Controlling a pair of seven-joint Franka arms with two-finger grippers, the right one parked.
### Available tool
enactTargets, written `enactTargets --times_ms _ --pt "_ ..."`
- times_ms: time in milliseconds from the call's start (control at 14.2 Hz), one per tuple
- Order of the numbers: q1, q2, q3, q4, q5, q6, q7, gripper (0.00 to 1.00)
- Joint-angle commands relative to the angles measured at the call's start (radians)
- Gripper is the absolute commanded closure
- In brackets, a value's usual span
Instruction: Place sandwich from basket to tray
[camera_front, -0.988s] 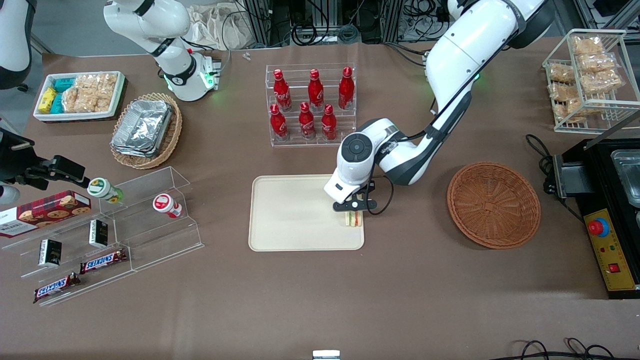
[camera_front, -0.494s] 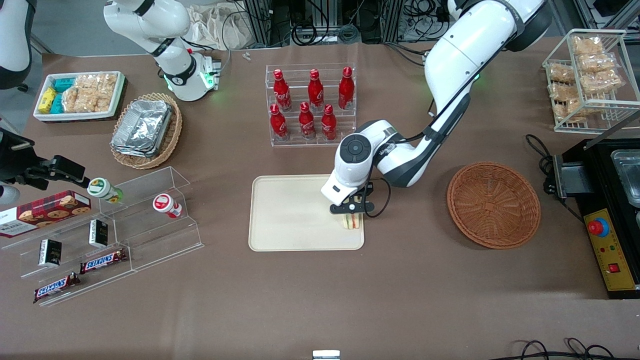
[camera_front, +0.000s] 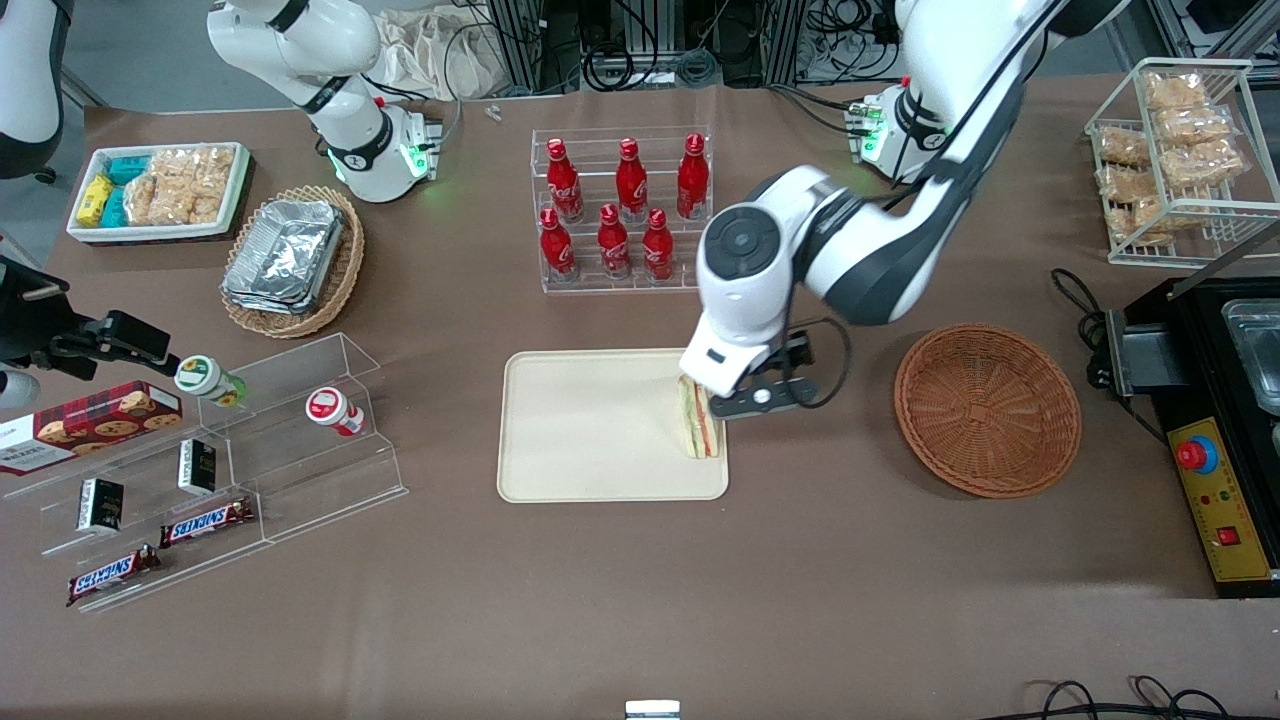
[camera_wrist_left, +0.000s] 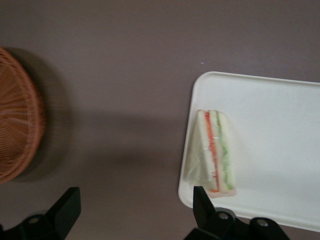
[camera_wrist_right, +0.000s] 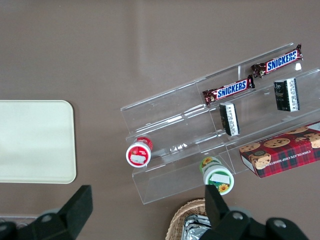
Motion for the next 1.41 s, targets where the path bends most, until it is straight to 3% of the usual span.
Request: enactTargets --times_ms 0,141,424,918,1341 --pt "0.093 -0.100 -0.004 -0.016 -0.094 -0.105 0.169 0.00" --pt "0.170 -0.162 -0.006 -0.015 -0.108 -0.183 0.244 0.00" --pt "0.330 -0.272 0.011 -0.029 -0.237 -0.279 0.465 0.00" --pt "0.183 -0.444 0.327 -0.127 -0.259 -0.315 0.632 0.00" --pt "0.154 -0.492 0.416 -0.139 -0.277 -0.341 0.783 0.00"
